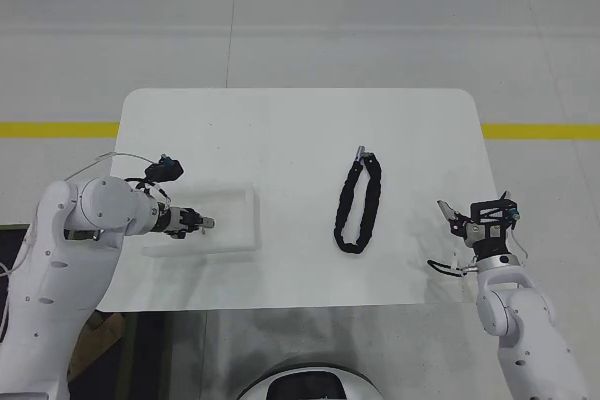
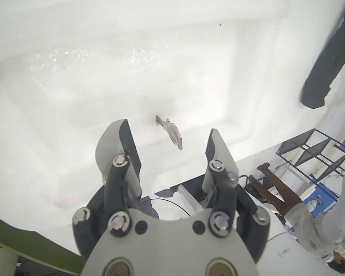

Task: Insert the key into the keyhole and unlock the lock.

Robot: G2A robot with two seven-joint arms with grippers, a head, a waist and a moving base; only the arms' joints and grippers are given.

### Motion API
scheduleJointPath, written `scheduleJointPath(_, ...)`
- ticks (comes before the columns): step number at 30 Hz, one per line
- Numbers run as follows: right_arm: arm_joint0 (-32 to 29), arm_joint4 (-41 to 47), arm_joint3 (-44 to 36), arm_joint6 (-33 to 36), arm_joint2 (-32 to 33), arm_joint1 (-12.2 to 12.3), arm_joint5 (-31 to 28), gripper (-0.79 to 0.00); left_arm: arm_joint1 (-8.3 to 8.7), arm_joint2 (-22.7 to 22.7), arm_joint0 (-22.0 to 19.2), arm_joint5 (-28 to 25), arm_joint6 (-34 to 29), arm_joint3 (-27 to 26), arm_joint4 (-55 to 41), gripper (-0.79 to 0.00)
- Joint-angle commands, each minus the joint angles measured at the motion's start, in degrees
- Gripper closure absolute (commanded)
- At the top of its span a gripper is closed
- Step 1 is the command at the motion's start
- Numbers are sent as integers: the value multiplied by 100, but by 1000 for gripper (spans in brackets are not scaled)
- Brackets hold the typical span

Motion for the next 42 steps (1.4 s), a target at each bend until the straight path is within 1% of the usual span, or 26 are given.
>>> scheduleJointPath(1, 0, 0, 0, 0, 0, 0, 0, -785, 56, 129, -45, 42, 42, 49, -40, -385)
scheduleJointPath(4, 0, 0, 0, 0, 0, 0, 0, -785, 149, 350, -129, 154, 154, 75, 2, -372)
scheduleJointPath(8, 0, 0, 0, 0, 0, 0, 0, -785, 281, 542, -202, 270, 270, 93, -189, -351)
scheduleJointPath(10, 0, 0, 0, 0, 0, 0, 0, -785, 360, 638, -226, 326, 326, 85, -222, -308)
scheduleJointPath(16, 0, 0, 0, 0, 0, 0, 0, -785, 621, 852, -276, 510, 511, -3, -511, -256)
scheduleJointPath(19, 0, 0, 0, 0, 0, 0, 0, -785, 774, 952, -293, 626, 627, -52, -673, -209)
scheduleJointPath(23, 0, 0, 0, 0, 0, 0, 0, -785, 987, 1132, -346, 810, 810, -128, -914, -225)
scheduleJointPath(27, 0, 0, 0, 0, 0, 0, 0, -785, 1202, 1385, -458, 1037, 1038, -199, -1182, -203)
scheduleJointPath(29, 0, 0, 0, 0, 0, 0, 0, -785, 1308, 1533, -549, 1164, 1165, -199, -1355, -194)
scheduleJointPath(33, 0, 0, 0, 0, 0, 0, 0, -785, 1498, 1902, -820, 1458, 1459, -201, -1736, -200)
scheduleJointPath(37, 0, 0, 0, 0, 0, 0, 0, -785, 1671, 2425, -1182, 1633, 1634, -83, -2076, -234)
scheduleJointPath(39, 0, 0, 0, 0, 0, 0, 0, -785, 1753, 2722, -1397, 1692, 1694, -32, -2216, -222)
scheduleJointPath(41, 0, 0, 0, 0, 0, 0, 0, -785, 1847, 3026, -1639, 1974, 1975, -2, -2270, -219)
scheduleJointPath(42, 0, 0, 0, 0, 0, 0, 0, -785, 1872, 3119, -1694, 2029, 2031, -23, -2331, -212)
